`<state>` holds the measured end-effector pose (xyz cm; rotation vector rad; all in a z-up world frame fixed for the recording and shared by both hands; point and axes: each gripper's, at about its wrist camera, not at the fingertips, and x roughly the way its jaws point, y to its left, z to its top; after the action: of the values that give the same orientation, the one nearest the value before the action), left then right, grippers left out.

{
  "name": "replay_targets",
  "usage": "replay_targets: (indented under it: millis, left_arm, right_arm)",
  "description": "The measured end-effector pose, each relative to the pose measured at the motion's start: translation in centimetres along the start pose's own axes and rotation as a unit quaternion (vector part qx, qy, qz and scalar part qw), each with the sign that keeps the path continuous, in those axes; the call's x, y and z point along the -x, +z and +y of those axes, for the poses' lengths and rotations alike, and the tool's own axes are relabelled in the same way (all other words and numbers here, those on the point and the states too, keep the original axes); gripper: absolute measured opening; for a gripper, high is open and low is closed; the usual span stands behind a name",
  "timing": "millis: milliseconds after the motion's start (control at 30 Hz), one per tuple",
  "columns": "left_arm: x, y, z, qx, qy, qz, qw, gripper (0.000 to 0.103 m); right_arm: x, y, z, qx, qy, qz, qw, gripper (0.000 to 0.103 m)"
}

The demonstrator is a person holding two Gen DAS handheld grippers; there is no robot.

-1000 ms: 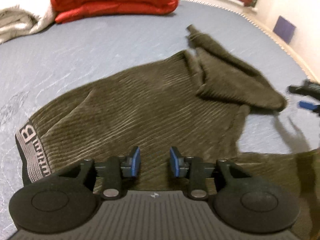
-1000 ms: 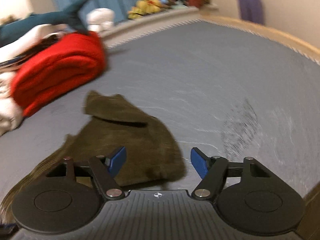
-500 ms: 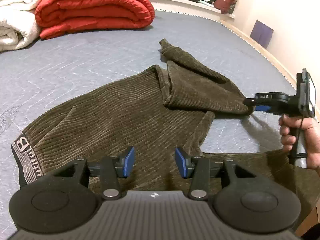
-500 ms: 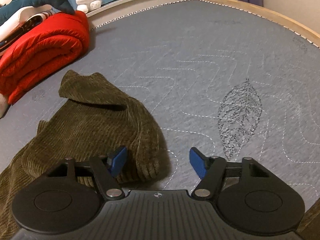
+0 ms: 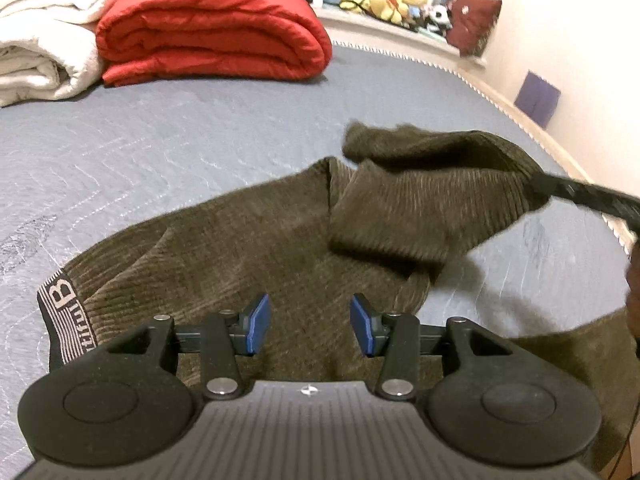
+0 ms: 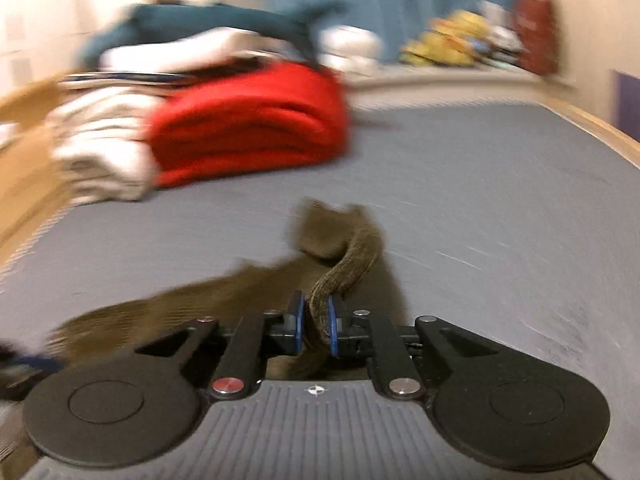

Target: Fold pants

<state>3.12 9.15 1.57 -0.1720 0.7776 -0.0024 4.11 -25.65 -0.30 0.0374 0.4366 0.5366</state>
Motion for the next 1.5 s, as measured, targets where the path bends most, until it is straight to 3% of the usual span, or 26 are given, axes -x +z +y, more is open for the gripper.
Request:
replay_targets:
  millis: [167, 333, 400, 533, 667, 733, 767, 800, 833, 933, 1067, 1133, 1167, 1200, 1367, 1500]
  left_arm:
    - [-0.1, 0.3, 0.1, 0.014, 0.0, -0.005, 0.9999, 0.049]
    - [-0.1, 0.6, 0.1, 0.034, -0.021, -0.008, 0.9992, 0.049]
    - [-0.2, 0.6, 0.1, 0.045, -0.037, -0.007, 0.9983, 0.053]
    - [-0.7, 0.7, 0.0, 0.054, -0.043, -0.002, 0.9976, 0.056]
    - [-0.7, 0.9, 0.4, 0.055, -0.038, -0.005, 0.9978, 0.056]
    - [-0.7, 0.8, 0.7, 0.057, -0.034, -0.005, 0.9978, 0.057]
    - [-0.8, 0.8, 1.0, 0.059, -0.032, -0.004, 0.9977, 0.057]
    - [-0.8, 0.8, 1.2, 0.061, -0.031, -0.003, 0.9977, 0.057]
    - [-0.9, 0.8, 1.3, 0.063, -0.03, -0.002, 0.9976, 0.057]
    - [-0.9, 0.8, 1.3, 0.063, -0.031, -0.001, 0.9976, 0.057]
    - [-0.9, 0.8, 0.9, 0.059, -0.034, -0.001, 0.9977, 0.058]
    - [-1.0, 0.8, 0.8, 0.058, -0.034, -0.002, 0.9977, 0.058]
    - [-1.0, 0.8, 0.8, 0.058, -0.034, -0.002, 0.9977, 0.059]
    - [-1.0, 0.8, 0.8, 0.058, -0.034, -0.001, 0.9977, 0.059]
    - [-1.0, 0.8, 0.8, 0.059, -0.034, -0.002, 0.9977, 0.058]
    - [-0.9, 0.9, 0.8, 0.066, -0.038, -0.011, 0.997, 0.059]
  right_arm:
    - [1.0, -1.2, 4.2, 0.07, 0.124, 0.034, 0.989, 0.011]
    - [-0.4, -2.7, 6.7, 0.107, 0.169, 0.085, 0.976, 0.008]
    - [-0.9, -3.3, 7.5, 0.1, 0.198, 0.097, 0.97, 0.001]
    - [-1.9, -4.7, 9.4, 0.142, 0.175, 0.124, 0.966, 0.001]
    - [-1.5, -3.7, 7.1, 0.084, 0.142, 0.094, 0.982, 0.004]
    - [-1.1, -2.7, 5.2, 0.036, 0.097, 0.061, 0.993, 0.026]
    - [-1.1, -2.5, 4.5, 0.014, 0.067, 0.05, 0.996, 0.06]
    - [-1.1, -2.5, 3.6, -0.007, 0.029, 0.038, 0.999, 0.082]
    - [-1.3, -2.7, 2.9, -0.021, -0.007, 0.035, 0.999, 0.084]
    - [-3.0, -3.7, 1.5, -0.053, -0.061, 0.079, 0.994, 0.083]
    - [-4.0, -5.2, 1.6, -0.059, -0.057, 0.117, 0.99, 0.077]
    - [-4.1, -5.4, 2.3, -0.033, -0.062, 0.119, 0.99, 0.051]
    - [-4.1, -5.2, 2.2, -0.025, -0.063, 0.117, 0.991, 0.026]
    - [-4.1, -5.0, 2.2, -0.022, -0.061, 0.112, 0.992, 0.014]
    - [-2.7, -3.6, 3.0, -0.01, -0.02, 0.067, 0.998, 0.012]
    - [-0.9, -2.9, 5.1, 0.05, 0.056, 0.031, 0.997, 0.011]
